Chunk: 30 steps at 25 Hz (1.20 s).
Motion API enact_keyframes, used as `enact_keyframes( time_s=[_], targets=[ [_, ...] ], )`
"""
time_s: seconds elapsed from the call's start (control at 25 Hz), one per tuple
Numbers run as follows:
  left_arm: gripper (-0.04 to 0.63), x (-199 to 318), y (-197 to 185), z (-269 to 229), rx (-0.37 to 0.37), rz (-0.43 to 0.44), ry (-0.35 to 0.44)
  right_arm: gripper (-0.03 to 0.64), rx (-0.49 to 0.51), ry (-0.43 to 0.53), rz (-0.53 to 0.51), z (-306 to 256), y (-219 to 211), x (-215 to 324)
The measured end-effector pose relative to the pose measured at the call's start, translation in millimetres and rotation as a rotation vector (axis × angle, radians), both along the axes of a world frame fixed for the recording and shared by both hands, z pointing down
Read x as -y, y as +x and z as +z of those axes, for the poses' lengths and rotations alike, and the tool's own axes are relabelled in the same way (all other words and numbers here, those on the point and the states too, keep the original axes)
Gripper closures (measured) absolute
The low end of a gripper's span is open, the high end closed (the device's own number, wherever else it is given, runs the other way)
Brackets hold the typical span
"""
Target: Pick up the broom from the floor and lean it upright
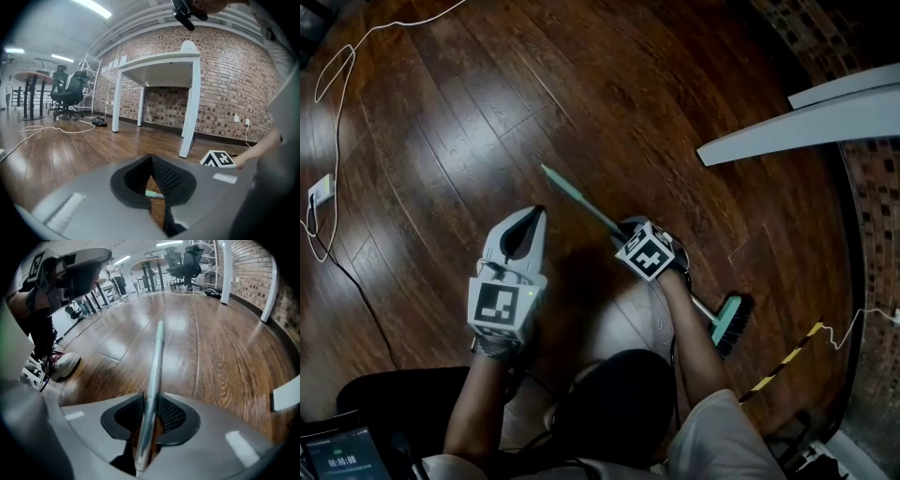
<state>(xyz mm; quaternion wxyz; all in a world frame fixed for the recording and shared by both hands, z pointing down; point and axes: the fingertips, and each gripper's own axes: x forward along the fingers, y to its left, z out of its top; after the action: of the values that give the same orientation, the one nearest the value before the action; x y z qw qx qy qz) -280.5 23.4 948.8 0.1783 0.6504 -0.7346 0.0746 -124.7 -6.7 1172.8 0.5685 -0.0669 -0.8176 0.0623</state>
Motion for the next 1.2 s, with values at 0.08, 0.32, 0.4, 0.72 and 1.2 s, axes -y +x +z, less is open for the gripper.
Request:
enact_keyframes(
  time_s=[0.08,0.32,0.4,0.72,1.2],
  targets=[
    [0.594,0.4,-0.6,1.2,0.002,-0.001,-0.005,0.512,-0.016,0.002,0.015,0.8,-1.0,1.2],
    [0.594,7.5,9.4,3.6,0.018,0.031,-0.008,0.523,-0.015,0.004,0.089,-8.3,1.2,5.3],
    [0.594,11.5,12.2,2.5,0.026,0.049,-0.009,0.526,0.032,0.034,0.127,-22.8,1.9,10.1],
    [0.594,45.5,46.0,-64.3,0.051,0.184,0.008,0.529,0.228,0.266,0.306,-151.4,33.3,58.6],
    [0.594,101.6,130.0,-343.6,-0.051,0.418,0.083,0.529,0.332,0.418,0.584,-375.8,162.9,64.3]
  ],
)
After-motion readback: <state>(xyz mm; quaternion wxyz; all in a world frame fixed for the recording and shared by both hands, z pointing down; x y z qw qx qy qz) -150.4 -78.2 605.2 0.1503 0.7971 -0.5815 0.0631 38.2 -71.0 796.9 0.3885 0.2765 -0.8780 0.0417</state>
